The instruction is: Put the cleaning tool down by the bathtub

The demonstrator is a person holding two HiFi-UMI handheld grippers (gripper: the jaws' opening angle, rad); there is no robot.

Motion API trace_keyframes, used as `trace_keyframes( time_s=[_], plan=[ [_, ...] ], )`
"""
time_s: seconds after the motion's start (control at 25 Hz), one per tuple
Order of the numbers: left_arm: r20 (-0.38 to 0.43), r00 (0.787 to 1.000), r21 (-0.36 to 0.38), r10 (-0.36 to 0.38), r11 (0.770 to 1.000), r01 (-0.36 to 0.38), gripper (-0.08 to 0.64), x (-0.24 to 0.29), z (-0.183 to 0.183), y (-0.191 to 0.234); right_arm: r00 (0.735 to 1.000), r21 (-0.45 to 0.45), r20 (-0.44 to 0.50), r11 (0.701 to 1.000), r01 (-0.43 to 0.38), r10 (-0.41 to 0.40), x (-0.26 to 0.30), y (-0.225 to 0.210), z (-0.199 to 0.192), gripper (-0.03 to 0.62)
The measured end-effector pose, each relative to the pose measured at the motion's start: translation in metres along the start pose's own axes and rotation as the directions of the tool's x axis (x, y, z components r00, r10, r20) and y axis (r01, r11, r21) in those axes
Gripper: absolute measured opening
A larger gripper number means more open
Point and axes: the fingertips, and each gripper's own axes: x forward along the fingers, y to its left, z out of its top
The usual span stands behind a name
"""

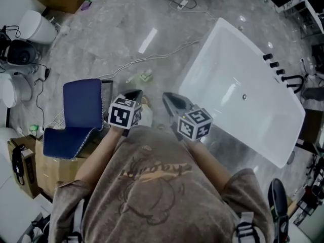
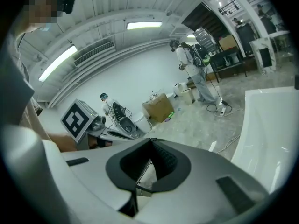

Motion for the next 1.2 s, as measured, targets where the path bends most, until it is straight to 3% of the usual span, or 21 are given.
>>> trace_keyframes(
  time_s=[0.36, 0.56, 0.96, 1.2],
  plan=[
    [0.171, 0.983, 0.062, -0.071, 0.996, 0.061, 0.006, -0.065, 0.015, -0.041, 0.997, -0.157, 0.067, 0.987, -0.019, 0.030, -0.057, 0.043, 0.016, 0.000],
    [0.287, 0.949, 0.120, -0.134, 0.987, 0.103, 0.006, -0.098, 0.022, -0.059, 0.990, -0.172, 0.138, 0.985, -0.018, 0.043, -0.081, 0.064, 0.029, -0.002],
    [0.440, 0.882, 0.182, -0.168, 0.979, 0.096, 0.006, -0.153, 0.045, -0.078, 0.972, -0.236, 0.227, 0.972, -0.009, 0.064, -0.115, 0.098, 0.047, -0.002],
    [0.483, 0.861, 0.176, -0.162, 0.981, 0.085, 0.006, -0.166, 0.053, -0.078, 0.960, -0.258, 0.269, 0.966, -0.008, 0.080, -0.127, 0.104, 0.060, -0.002]
  ],
)
